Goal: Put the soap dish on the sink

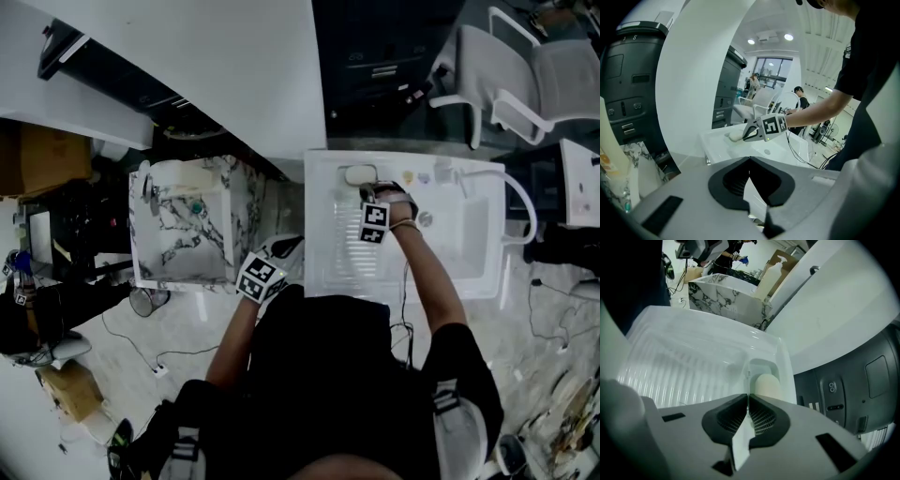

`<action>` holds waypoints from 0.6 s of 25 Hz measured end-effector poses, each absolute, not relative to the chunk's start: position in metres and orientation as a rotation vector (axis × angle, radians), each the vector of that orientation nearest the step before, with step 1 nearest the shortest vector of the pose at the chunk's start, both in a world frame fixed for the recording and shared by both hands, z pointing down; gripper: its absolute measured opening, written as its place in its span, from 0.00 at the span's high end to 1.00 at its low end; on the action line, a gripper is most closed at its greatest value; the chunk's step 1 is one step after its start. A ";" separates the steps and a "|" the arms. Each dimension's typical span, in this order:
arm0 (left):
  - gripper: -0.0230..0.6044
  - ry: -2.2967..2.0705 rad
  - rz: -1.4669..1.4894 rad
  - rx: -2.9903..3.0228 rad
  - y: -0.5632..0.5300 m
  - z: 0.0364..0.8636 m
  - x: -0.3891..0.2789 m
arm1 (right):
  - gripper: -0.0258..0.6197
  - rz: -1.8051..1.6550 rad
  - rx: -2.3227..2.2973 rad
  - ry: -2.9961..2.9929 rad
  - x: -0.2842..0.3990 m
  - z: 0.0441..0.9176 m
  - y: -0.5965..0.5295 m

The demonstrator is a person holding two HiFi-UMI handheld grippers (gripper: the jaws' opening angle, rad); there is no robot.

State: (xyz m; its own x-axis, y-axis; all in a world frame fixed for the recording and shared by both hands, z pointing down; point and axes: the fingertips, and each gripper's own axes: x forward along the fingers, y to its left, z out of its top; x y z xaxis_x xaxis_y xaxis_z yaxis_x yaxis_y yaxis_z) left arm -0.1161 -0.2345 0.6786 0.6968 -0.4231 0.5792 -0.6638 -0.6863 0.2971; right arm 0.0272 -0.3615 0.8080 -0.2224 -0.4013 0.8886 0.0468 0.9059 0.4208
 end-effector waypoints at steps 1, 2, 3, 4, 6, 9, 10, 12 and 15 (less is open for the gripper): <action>0.96 -0.834 0.653 2.412 -0.234 0.679 -0.117 | 0.95 -0.416 0.274 -1.754 0.027 0.809 -0.361; 0.96 -0.834 0.652 2.410 -0.234 0.678 -0.117 | 0.95 -0.411 0.280 -1.754 0.027 0.810 -0.360; 0.96 -0.833 0.652 2.409 -0.234 0.679 -0.117 | 0.95 -0.405 0.286 -1.752 0.028 0.812 -0.359; 0.96 -0.832 0.652 2.408 -0.233 0.679 -0.118 | 0.95 -0.399 0.294 -1.750 0.028 0.813 -0.359; 0.96 -0.831 0.655 2.406 -0.233 0.680 -0.118 | 0.95 -0.396 0.329 -1.758 0.025 0.813 -0.362; 0.96 -0.830 0.653 2.410 -0.233 0.680 -0.117 | 0.95 -0.403 0.367 -1.756 0.021 0.810 -0.367; 0.96 -0.830 0.651 2.412 -0.233 0.679 -0.116 | 0.94 -0.408 0.372 -1.752 0.021 0.810 -0.367; 0.96 -0.827 0.648 2.416 -0.232 0.678 -0.115 | 0.94 -0.415 0.383 -1.745 0.020 0.811 -0.367; 0.96 -0.823 0.644 2.422 -0.230 0.677 -0.116 | 0.94 -0.407 0.398 -1.738 0.020 0.810 -0.365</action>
State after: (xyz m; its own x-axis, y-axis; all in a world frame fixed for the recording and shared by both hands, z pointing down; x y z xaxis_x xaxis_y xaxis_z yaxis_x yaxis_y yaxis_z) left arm -0.1163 -0.2305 0.6767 0.7055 -0.4196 0.5711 -0.6555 -0.6928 0.3006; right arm 0.0198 -0.3649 0.8104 -0.1955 -0.4748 0.8581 -0.0443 0.8783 0.4760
